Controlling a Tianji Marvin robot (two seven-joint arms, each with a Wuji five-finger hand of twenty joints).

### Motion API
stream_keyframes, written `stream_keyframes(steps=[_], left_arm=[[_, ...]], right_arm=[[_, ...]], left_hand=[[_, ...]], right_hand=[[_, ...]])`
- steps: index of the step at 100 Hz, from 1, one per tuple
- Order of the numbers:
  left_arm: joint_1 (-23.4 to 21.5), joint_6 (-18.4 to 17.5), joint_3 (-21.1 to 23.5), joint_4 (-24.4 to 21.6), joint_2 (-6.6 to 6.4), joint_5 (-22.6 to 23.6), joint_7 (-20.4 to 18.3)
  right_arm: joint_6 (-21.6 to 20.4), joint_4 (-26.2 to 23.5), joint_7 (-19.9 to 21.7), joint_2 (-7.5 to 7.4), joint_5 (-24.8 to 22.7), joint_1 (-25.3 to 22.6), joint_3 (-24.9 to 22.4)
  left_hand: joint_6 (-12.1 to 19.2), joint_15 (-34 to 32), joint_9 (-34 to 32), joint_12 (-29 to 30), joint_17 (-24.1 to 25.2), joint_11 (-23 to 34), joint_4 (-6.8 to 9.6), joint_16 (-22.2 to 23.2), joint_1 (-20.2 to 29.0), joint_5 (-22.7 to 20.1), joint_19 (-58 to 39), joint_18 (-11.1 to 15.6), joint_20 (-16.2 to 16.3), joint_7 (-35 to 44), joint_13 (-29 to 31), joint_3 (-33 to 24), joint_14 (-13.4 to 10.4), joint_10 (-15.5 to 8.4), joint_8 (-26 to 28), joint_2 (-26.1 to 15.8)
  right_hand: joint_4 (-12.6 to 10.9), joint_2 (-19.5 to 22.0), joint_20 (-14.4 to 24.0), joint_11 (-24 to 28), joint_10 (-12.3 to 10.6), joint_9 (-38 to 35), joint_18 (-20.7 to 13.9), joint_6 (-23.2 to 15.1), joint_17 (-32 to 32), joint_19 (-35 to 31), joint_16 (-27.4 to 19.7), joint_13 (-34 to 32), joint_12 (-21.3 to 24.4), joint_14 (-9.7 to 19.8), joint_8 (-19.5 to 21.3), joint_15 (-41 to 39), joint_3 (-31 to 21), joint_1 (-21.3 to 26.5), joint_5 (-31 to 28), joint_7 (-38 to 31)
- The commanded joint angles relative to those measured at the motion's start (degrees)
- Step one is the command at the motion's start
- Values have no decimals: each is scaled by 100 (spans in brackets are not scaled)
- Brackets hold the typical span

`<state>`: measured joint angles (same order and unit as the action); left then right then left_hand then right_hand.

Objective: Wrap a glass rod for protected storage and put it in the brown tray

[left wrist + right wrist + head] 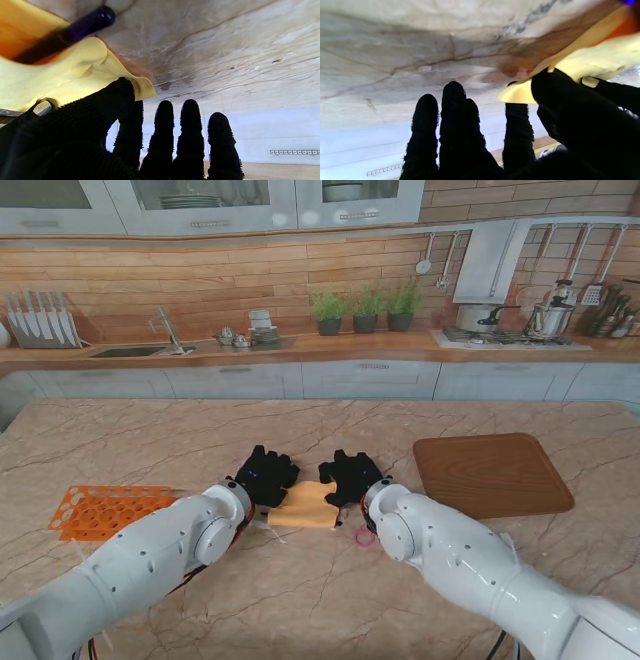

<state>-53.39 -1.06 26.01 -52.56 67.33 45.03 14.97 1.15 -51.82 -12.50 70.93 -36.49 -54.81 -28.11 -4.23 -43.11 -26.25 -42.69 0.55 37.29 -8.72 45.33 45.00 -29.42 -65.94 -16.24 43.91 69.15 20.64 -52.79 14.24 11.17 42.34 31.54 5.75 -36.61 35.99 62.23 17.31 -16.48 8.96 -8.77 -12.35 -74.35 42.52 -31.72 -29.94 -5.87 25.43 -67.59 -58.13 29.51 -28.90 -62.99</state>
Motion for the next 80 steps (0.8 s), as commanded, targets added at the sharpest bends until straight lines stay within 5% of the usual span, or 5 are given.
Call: stream_keyframes(steps=[1,20,53,80], left_arm=[[-137,-24,21,104,14,-4,17],[-298,-82,320,-59,0,11,166],[-562,-205,803,-372,-87,196,379],[-728,-316,1061,-638,-160,304,337]], right_arm=[[-40,-102,32,-5,36,-74,-1],[-121,-250,61,-33,114,-176,-180],[-60,-508,66,-57,223,-352,-469],[-143,-689,178,-136,216,-456,-612]], left_hand=[[26,-106,-95,-56,89,126,-245,-20,492,197,68,-84,-59,287,118,353,8,-57,160,605],[171,-173,-275,-83,75,220,-242,-6,540,353,66,-78,-56,303,237,473,31,-80,323,404],[249,-227,-364,-93,24,264,-251,4,570,467,42,-67,-29,264,305,640,36,-98,437,224],[258,-224,-545,-109,14,259,-243,-13,603,456,56,-80,-27,244,406,712,61,-103,466,222]], right_hand=[[186,-228,-84,20,-87,-73,-44,-261,53,-207,-70,108,26,75,-67,46,-105,261,-47,-354],[199,131,-77,7,-162,-266,-51,-578,48,-197,-118,91,34,65,-171,48,43,367,-246,-492],[178,635,-87,-46,-211,-402,-68,-572,47,-145,-141,92,60,65,-283,37,413,475,-400,-398],[234,608,-87,-74,-258,-571,-65,-702,54,-130,-183,20,83,34,-230,102,318,804,-717,-426]])
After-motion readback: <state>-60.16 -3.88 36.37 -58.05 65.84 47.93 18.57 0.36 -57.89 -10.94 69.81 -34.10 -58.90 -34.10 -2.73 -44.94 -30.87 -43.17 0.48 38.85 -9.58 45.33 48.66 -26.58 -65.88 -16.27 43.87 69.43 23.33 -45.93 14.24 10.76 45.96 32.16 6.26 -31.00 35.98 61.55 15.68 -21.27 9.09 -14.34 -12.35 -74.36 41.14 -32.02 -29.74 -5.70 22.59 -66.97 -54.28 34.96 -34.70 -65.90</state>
